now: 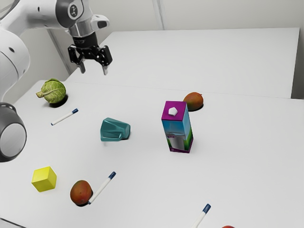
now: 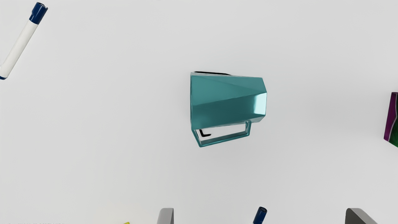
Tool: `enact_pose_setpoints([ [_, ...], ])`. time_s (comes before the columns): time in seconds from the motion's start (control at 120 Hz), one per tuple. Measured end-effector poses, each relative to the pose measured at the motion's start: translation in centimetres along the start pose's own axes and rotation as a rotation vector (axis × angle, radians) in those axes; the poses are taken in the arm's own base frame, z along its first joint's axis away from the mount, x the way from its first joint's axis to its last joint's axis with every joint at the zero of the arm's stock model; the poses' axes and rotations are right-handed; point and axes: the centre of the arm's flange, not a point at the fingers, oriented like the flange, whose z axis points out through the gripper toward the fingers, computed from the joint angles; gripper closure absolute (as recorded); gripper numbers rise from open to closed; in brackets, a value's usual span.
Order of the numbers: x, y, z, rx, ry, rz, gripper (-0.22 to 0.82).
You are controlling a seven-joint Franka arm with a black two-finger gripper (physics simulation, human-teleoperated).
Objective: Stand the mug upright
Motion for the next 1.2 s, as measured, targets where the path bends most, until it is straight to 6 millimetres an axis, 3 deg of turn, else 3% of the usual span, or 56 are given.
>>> enact_pose_setpoints([
  [0.167, -0.3, -0.8, 0.6, -0.003, -0.015, -0.015, 0.0],
  [0.233, -1.7, -2.3, 1.0, -0.034, -0.032, -0.036, 0.0],
  [0.3, -3.9, -4.3, 3.1, -0.078, -0.059, -0.06, 0.0],
  [0.442, -7.8, -8.1, 9.8, -0.195, -0.093, -0.136, 0.0],
  [0.617, -9.1, -12.4, 15.9, -0.355, -0.015, -0.264, 0.0],
  [0.717, -8.6, -12.2, 17.5, -0.466, 0.055, -0.299, 0.0],
  [1.033, -6.4, -9.1, 23.0, -0.728, 0.173, -0.333, 0.0],
  [1.2, -6.4, -11.2, 25.3, -0.748, 0.218, -0.335, 0.0],
])
